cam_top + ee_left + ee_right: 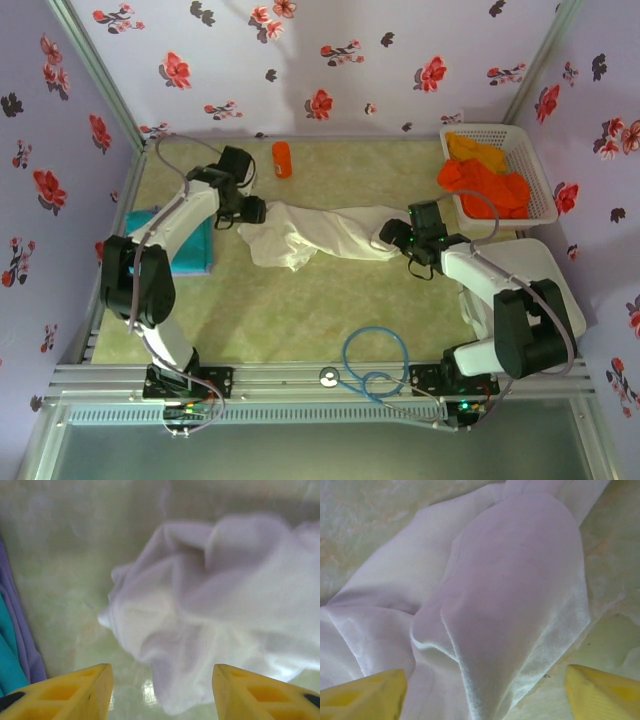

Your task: Fold and stack the t-shirts

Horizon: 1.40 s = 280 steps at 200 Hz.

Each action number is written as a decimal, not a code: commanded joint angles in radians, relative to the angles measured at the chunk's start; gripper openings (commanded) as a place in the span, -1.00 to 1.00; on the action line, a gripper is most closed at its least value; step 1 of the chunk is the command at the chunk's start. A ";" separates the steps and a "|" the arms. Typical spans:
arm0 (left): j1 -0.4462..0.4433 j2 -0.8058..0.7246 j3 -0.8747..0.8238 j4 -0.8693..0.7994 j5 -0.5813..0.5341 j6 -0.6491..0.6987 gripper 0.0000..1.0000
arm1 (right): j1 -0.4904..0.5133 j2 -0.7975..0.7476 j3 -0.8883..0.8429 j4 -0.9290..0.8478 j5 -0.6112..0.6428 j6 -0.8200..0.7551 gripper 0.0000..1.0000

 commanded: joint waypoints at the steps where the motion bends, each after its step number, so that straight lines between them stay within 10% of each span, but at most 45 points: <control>1: -0.032 -0.128 -0.121 0.011 0.011 -0.062 0.10 | -0.003 0.001 0.015 0.003 0.006 -0.016 0.84; 82: -0.183 -0.290 -0.554 0.256 0.060 -0.298 0.16 | -0.003 0.063 0.074 0.035 -0.011 -0.023 0.83; 161: -0.106 -0.163 -0.494 0.432 -0.032 -0.238 0.26 | -0.003 0.000 0.053 -0.004 0.018 -0.044 0.82; 234: -0.085 -0.101 -0.411 0.419 -0.036 -0.201 -0.63 | -0.010 0.019 0.059 -0.030 0.050 -0.062 0.56; 280: -0.071 -0.160 -0.368 0.309 -0.036 -0.172 -1.00 | -0.010 0.045 0.080 -0.023 0.031 -0.067 -0.14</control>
